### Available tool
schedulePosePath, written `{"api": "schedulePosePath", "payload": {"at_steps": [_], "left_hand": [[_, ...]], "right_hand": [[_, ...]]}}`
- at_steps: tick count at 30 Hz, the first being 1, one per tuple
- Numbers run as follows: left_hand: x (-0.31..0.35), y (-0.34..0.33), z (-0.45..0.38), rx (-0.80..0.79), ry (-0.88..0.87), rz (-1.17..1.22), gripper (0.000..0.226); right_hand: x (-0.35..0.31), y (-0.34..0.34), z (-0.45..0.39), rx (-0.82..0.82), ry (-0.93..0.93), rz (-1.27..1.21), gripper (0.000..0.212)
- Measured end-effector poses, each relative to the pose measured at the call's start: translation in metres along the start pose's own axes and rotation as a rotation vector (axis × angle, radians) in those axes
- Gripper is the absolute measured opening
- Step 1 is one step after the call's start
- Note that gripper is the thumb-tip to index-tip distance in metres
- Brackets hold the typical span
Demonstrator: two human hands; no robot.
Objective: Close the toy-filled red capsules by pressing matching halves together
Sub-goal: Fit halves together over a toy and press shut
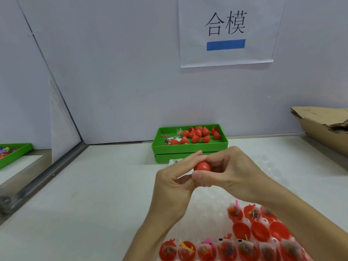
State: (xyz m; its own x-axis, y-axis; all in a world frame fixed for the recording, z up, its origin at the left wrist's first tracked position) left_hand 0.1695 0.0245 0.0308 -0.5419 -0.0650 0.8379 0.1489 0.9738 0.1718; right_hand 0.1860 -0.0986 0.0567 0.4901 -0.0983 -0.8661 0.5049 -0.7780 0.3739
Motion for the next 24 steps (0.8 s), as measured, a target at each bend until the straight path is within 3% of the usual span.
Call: {"api": "schedulePosePath", "payload": {"at_steps": [7,12,18,20,22,24], "left_hand": [[0.006,0.0,-0.001,0.035,-0.024,-0.112,0.055],[0.005,0.002,0.001,0.096,0.046,-0.019,0.038],[0.006,0.001,-0.001,0.078,0.059,-0.14,0.063],[0.003,-0.002,-0.002,0.007,0.073,-0.019,0.053],[-0.001,-0.008,-0.001,-0.042,0.142,0.158,0.061],[-0.009,-0.008,0.0,0.023,0.22,0.29,0.064]], "right_hand": [[0.012,-0.001,0.001,-0.01,-0.109,-0.142,0.021],[0.026,-0.012,0.0,-0.052,-0.206,-0.406,0.041],[0.023,-0.011,-0.002,0.031,-0.173,-0.487,0.036],[0.023,-0.009,-0.002,0.075,-0.163,-0.431,0.036],[0.023,-0.007,-0.002,0.107,-0.158,-0.406,0.038],[0.022,-0.008,-0.003,0.095,-0.148,-0.367,0.038]]}}
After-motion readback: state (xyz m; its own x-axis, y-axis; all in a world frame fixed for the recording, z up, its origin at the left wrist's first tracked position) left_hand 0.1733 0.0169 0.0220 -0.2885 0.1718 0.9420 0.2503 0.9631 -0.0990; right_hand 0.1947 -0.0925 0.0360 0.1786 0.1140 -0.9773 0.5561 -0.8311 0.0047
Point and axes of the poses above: each hand's wrist, its own z-axis away from the middle knuckle, its own y-axis out of the back of the hand, x = y × z, the point moved 7 cm from there along -z, towards the middle knuckle, and after that the axes turned 8 degrees about -x, right-handed, at the moved point
